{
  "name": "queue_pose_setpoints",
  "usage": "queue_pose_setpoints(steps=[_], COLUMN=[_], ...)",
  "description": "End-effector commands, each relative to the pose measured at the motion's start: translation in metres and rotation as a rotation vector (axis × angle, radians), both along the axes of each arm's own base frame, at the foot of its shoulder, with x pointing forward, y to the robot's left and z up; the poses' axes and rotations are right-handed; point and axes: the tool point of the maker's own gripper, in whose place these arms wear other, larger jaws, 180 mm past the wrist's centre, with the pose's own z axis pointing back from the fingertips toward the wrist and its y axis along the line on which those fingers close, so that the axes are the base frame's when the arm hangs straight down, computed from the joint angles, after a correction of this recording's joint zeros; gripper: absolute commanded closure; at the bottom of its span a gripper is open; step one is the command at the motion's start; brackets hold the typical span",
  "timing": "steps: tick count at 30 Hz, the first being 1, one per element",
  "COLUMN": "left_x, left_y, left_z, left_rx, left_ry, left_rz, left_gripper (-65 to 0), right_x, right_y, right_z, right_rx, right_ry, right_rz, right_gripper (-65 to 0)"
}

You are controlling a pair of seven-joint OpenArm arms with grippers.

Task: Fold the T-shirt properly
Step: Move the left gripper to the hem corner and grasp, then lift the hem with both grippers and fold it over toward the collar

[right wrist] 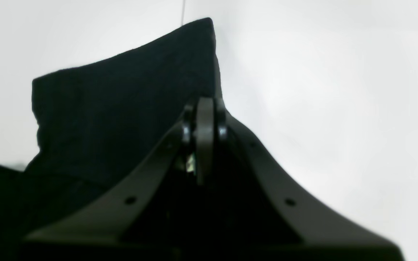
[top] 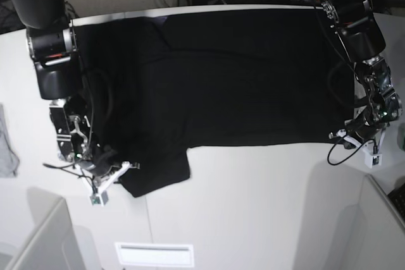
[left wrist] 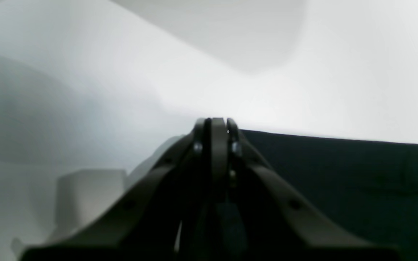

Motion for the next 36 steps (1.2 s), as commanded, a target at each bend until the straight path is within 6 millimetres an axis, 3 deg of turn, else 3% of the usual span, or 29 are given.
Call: queue_pose_setpoints(steps=[1,9,13,18,21,26,36], left_x=[0.013,0.005,-0.002,-0.008,-0.009,-0.014,-0.035], left_y=[0.007,-0.007,-0.002,-0.004,-0.008,-0.014,-0.018], left_z=[0.024,0.017,0.015,0.011,0.025,0.039,0.038], left_rx=[0.022,-0.099,-0.111,-0.111,-0.074,-0.033,0.009], left_ry=[-0.069,-0.098,-0.095,-0.069,-0.091,-0.107,-0.088], left_rz=[0.001,0.0,0.004,-0.004,-0.033,-0.067,-0.093], left_gripper=[0.0,0.0,0.0,0.0,0.0,0.0,0.0], right_x=[0.015,0.005,-0.002,-0.002,-0.01,-0.025,-0.055], right_y=[-0.001,-0.014,-0.013,-0.023,-0.028,-0.017,-0.048], right_z=[0.023,0.013,0.006,0.032,0.035,0.043,0.066], right_rx=[0.008,-0.011,-0.011,0.043,0.037,0.045,0.083], right_ry=[-0.066,-0.046,-0.038,-0.123,-0.116,-0.147,-0.167], right_rz=[0.0,-0.012,-0.008,-0.068,-0.124,-0.105,-0.191], right_gripper=[0.0,0.0,0.0,0.0,0.0,0.0,0.0])
